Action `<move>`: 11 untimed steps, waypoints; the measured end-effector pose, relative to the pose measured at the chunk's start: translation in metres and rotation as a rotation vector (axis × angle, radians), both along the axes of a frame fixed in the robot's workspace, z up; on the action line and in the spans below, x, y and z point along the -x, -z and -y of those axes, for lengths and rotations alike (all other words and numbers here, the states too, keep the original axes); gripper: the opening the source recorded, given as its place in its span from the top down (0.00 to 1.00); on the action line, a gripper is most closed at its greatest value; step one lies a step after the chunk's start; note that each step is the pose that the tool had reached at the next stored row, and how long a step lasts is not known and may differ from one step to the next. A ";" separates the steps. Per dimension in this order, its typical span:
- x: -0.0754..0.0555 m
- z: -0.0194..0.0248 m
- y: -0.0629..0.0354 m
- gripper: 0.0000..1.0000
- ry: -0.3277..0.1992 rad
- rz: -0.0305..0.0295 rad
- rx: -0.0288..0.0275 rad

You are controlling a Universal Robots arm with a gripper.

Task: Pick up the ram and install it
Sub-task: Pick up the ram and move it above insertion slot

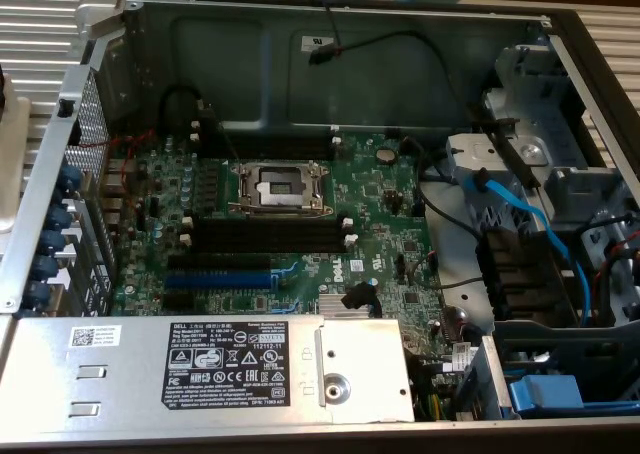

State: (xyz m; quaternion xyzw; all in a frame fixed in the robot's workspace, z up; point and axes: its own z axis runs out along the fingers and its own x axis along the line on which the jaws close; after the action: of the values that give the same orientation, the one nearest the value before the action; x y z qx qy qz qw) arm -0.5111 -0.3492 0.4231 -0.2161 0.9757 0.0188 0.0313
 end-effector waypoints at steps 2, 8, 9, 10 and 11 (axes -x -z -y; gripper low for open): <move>0.000 0.0000 0.0000 0.90 -0.036 -0.0011 -0.0004; 0.000 0.0000 -0.0001 0.90 -0.145 -0.0043 -0.0020; 0.000 0.0000 -0.0001 0.90 -0.164 -0.0048 -0.0022; 0.000 0.0000 0.0000 0.90 -0.181 -0.0053 -0.0025; 0.000 0.0000 0.0000 0.90 -0.200 -0.0058 -0.0028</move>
State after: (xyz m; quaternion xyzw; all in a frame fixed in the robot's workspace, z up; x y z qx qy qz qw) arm -0.5110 -0.3492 0.4231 -0.3122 0.9494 0.0238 0.0268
